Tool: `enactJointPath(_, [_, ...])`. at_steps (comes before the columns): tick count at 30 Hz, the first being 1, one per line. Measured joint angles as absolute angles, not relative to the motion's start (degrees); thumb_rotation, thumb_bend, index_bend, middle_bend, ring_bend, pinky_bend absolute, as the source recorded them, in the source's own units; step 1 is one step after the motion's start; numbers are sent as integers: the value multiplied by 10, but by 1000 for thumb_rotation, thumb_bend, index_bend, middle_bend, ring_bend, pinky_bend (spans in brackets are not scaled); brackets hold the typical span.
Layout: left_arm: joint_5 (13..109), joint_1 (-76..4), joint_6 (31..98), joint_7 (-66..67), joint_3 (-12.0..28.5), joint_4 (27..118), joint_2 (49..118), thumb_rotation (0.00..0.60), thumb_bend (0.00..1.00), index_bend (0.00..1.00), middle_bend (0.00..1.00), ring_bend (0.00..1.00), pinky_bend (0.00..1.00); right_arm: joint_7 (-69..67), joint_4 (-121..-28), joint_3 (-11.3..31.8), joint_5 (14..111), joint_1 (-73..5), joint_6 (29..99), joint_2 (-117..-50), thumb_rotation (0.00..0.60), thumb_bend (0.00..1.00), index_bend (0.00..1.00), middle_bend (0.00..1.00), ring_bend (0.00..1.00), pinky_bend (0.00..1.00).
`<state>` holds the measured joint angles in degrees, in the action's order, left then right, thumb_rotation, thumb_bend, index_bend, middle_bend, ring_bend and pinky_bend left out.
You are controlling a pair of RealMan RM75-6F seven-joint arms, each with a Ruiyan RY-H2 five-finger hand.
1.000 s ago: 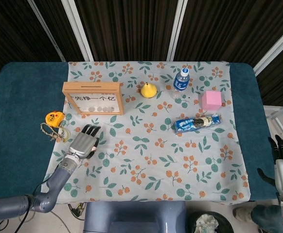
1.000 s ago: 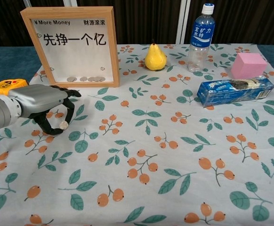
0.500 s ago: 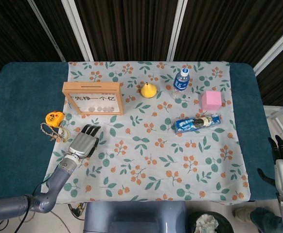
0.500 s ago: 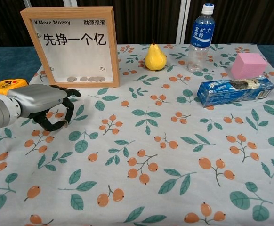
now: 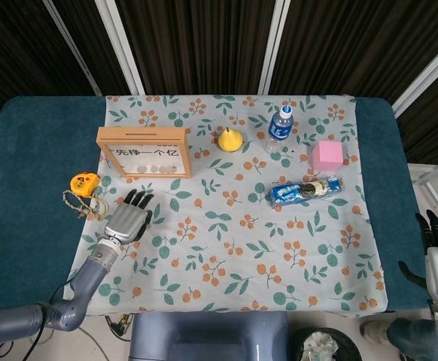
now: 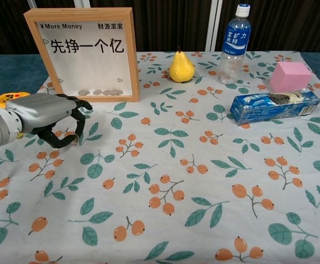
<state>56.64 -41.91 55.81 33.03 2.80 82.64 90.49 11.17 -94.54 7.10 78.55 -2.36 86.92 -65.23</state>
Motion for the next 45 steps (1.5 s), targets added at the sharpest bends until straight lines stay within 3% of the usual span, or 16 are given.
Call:
enactJointPath(10, [627,-410,611,326,36,876,871,600,526,670,97,0,0,111,-946,71,785,-24,870,-653,600,297,79,0,0,0])
enactJointPath(18, [716,-400,685,343,43,964,806,600,512,670,102,0,0,113,-946,71,786,-24,871,-655,600,297,79,0,0,0])
enactJointPath(26, [714,-406,716,383,104,1022,745,600,506,671,105,0,0,112,-947,73,784,-23,872,-655,600,296,79,0,0,0])
enactJointPath(36, [595,-466,655,381,201,1007,695,600,497,672,100,0,0,111,-947,73,782,-22,874,-655,600,296,79,0,0,0])
enactJointPath(45, [547,-519,621,395,224,905,704,600,489,672,98,0,0,108,-947,76,776,-22,873,-656,600,296,79,0,0,0])
